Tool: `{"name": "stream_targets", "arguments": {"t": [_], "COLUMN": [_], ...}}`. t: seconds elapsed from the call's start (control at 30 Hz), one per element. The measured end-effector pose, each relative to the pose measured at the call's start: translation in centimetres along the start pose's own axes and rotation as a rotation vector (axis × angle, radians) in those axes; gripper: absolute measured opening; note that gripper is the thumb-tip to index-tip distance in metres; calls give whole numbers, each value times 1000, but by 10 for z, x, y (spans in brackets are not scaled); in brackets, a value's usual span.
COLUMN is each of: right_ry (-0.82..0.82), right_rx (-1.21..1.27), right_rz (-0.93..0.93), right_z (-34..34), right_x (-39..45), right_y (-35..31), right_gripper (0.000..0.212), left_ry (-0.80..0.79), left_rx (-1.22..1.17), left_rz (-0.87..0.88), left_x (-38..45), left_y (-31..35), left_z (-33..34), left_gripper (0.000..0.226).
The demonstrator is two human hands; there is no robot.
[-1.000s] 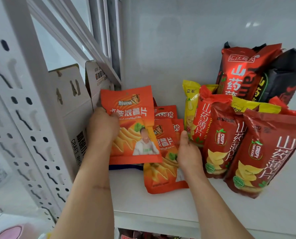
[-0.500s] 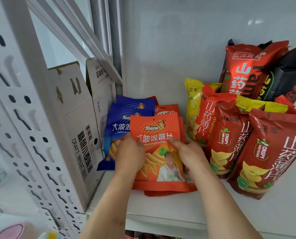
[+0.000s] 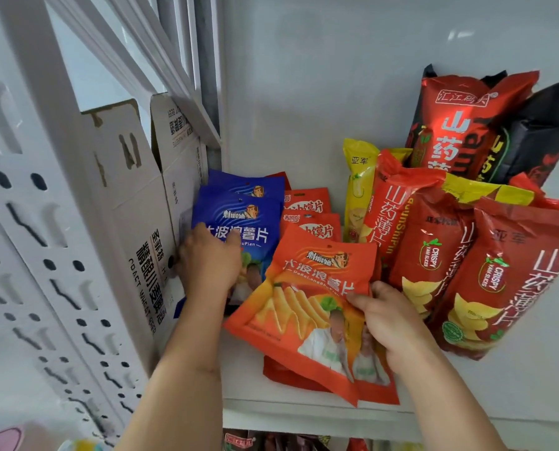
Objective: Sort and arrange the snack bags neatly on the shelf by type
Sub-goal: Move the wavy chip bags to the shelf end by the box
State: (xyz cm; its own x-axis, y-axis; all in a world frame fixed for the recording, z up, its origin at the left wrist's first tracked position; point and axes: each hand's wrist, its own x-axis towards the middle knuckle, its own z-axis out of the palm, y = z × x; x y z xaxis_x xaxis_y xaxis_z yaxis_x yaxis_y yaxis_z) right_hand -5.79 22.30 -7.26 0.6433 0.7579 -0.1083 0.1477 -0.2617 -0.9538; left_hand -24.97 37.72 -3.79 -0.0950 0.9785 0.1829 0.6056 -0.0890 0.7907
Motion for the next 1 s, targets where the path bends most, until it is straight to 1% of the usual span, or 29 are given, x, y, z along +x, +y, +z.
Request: {"name": "stream_targets", "arguments": {"t": [0.07,0.13,0.2,0.27,0.37,0.4,0.43,0.5,0.57,0.6,0.67,0.73,0.8,0.9,0.93,1.0], "right_ry": [-3,-39,-75,-76,-65,-58,-55,-56,-70,-77,-72,-77,-88,-96,-95,-94], "right_rx": [-5,-9,22,33,50,57,55,56,69,72,63,58,52,59,57,50], "right_rz": [-30,-62,-74,-83,-93,-96,-103,-115,-117,-122,-131,-130,-131,-125,-128,-137], "right_z": [-6,-12,-18,-18,-16,-16,-16,-17,-17,-17,-17,-16,-17,-17,-17,-16], "right_x": [-4,-9,-12,-12,-7,-5,-4,-2,-1,0,2,5,5,6,6,7], "right_y": [7,14,18,16,11,10,10,10,11,12,13,13,12,12,12,12], "right_gripper": [8,10,9,9,33,33,27,20,25,24,14,10,11,13,13,12], "left_ry": [-59,-74,-68,-95,-84,-58,-37,-34,-71,-83,-117,-156,-210,-299,-304,-253], "left_rx": [-11,3,46,89,86,78,72,38,-39,-62,-39,-26,-95,-231,-256,-271], "left_rz": [-64,-105,-117,-113,-79,-66,-62,-79,-111,-117,-115,-141,-189,-258,-275,-282], "left_x": [7,10,10,7,1,1,1,6,12,15,20,26,33,37,36,34], "left_y": [-4,-9,-13,-14,-10,-8,-6,-3,0,1,5,9,11,10,10,11], "left_z": [6,10,12,15,19,20,21,24,26,25,22,19,19,19,19,17], "left_gripper": [63,67,69,74,85,89,92,94,89,84,74,69,65,50,47,42]}}
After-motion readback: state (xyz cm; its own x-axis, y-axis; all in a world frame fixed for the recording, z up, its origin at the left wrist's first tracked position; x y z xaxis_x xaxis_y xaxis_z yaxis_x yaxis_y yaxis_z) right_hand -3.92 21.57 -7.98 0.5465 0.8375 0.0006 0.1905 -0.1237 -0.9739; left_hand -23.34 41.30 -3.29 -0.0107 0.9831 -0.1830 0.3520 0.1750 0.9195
